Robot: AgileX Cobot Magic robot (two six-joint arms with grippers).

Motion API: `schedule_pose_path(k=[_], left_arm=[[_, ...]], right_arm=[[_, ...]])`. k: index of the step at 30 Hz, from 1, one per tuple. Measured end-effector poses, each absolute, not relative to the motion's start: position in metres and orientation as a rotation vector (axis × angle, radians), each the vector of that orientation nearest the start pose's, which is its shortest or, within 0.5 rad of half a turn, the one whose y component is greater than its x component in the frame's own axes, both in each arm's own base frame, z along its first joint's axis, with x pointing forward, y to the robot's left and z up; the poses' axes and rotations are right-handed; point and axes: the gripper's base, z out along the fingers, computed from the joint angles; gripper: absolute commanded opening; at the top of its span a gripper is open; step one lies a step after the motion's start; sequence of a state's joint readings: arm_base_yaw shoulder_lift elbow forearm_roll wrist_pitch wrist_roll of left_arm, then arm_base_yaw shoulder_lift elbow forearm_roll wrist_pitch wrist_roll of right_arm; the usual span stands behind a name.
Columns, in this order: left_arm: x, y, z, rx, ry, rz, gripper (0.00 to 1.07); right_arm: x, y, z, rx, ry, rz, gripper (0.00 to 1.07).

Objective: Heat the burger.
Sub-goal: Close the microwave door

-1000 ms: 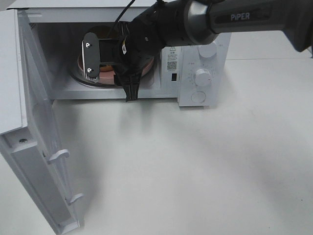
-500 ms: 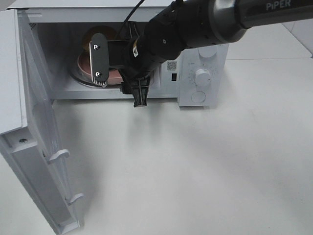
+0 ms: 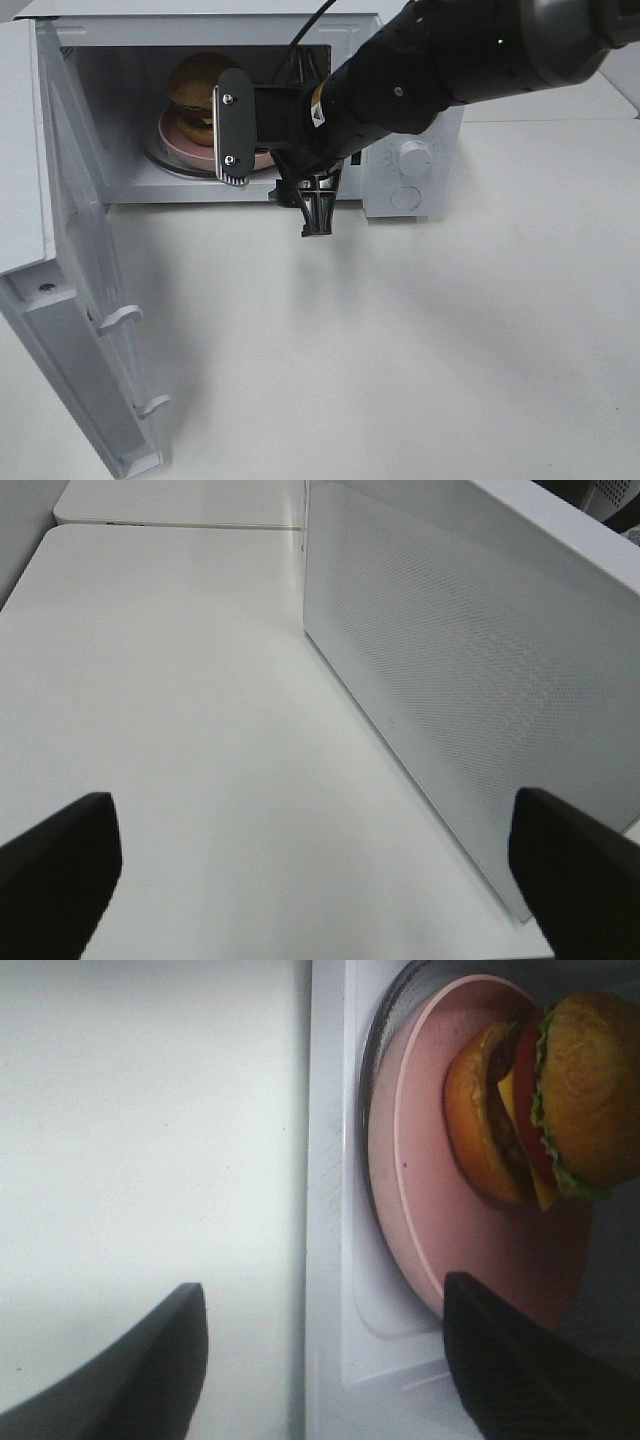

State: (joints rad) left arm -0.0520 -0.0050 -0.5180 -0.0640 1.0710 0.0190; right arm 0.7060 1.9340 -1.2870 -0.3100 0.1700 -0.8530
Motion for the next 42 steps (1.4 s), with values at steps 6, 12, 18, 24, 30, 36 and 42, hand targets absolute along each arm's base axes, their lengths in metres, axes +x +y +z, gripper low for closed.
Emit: schedule_pose_path(k=[6, 12, 18, 24, 30, 36, 42], left_arm=[[-0.009, -0.005, 0.281, 0.076, 2.030, -0.097, 0.98], [-0.009, -0.005, 0.281, 0.076, 2.030, -0.097, 0.98], [-0.009, -0.005, 0.281, 0.076, 2.030, -0.097, 0.98], [-0.009, -0.005, 0.281, 0.076, 2.030, -0.097, 0.98], [-0.009, -0.005, 0.281, 0.076, 2.030, -0.097, 0.98], [-0.009, -0.005, 0.281, 0.076, 2.030, -0.097, 0.98], [-0.009, -0.005, 0.281, 0.076, 2.030, -0.097, 0.98]], right_arm=[[0.310, 0.258, 0.208, -1.711, 1.548, -0.205, 0.65], [0.294, 0.244, 0.222, -1.505, 1.717, -0.088, 0.73], [0.283, 0.231, 0.233, -1.332, 1.852, -0.004, 0.84], [0.275, 0.203, 0.238, -1.201, 2.090, -0.020, 0.78], [0.277, 0.164, 0.249, -0.931, 2.334, -0.041, 0.76], [0.276, 0.136, 0.258, -0.751, 2.465, -0.079, 0.76], [0.272, 0.105, 0.264, -0.585, 2.572, -0.122, 0.76]])
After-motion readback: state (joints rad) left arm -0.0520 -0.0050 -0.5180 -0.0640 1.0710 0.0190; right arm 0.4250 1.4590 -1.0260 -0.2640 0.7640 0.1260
